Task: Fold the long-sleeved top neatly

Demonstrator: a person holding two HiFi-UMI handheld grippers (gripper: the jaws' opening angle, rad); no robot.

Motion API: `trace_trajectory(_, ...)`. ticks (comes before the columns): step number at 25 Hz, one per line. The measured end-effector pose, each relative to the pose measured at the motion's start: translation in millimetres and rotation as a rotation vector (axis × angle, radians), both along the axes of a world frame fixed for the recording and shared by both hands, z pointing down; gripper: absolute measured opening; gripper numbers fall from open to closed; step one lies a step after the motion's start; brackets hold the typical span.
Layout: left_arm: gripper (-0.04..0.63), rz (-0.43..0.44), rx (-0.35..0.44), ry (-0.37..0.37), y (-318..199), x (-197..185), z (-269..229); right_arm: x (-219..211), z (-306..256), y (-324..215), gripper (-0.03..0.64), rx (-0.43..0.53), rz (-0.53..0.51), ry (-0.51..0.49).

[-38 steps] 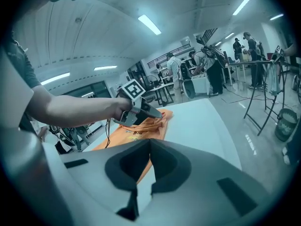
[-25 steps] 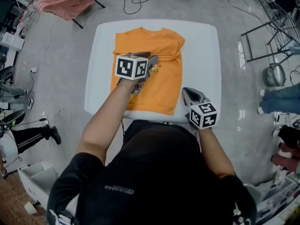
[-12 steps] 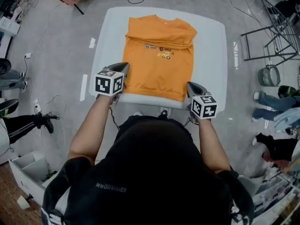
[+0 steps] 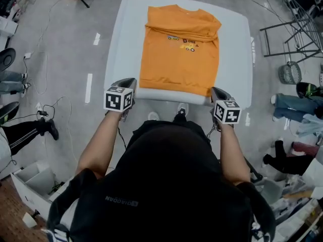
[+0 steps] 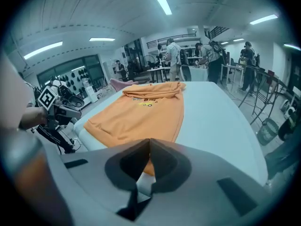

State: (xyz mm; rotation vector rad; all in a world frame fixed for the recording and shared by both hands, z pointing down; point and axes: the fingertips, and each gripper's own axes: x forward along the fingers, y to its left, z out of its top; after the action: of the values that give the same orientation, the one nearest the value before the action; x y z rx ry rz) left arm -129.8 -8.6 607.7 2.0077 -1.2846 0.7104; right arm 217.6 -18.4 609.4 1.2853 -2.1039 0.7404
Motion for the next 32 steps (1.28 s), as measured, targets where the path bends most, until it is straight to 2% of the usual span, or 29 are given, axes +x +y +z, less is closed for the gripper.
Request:
trace_trajectory(4,0.008,0.043,-0.014,0.012,12,4,15,0,9,4,0.012,-0.007,0.054,0.004)
trace_trajectory(7,0.011,0.090,-0.024,-0.010,22,7,28,0,24,13,0.030,-0.037,0.089,0.021)
trace_trajectory(8,0.024,0.096,-0.029,-0.012,23,8,31,2,29,16,0.047,-0.044,0.099,0.037)
trace_trajectory(10,0.098,0.091,-0.051,0.010,26,11,37,7,37,23,0.078,-0.060,0.119,0.061)
trace_trajectory(12,0.113,0.083,-0.078,0.038,30,14,42,10,46,30,0.113,-0.090,0.135,0.054)
trace_trajectory(15,0.121,0.090,-0.093,0.052,31,17,45,10,52,33,0.127,-0.125,0.162,-0.007)
trace_trajectory(19,0.122,0.094,-0.106,0.071,28,23,50,12,55,29,0.133,-0.139,0.186,-0.058)
trace_trajectory(28,0.121,0.068,-0.115,0.082,20,28,54,3,56,28,0.115,-0.172,0.184,-0.070)
trace_trajectory(32,0.038,0.049,-0.118,0.070,15,28,56,4,56,26,0.055,-0.179,0.193,-0.106)
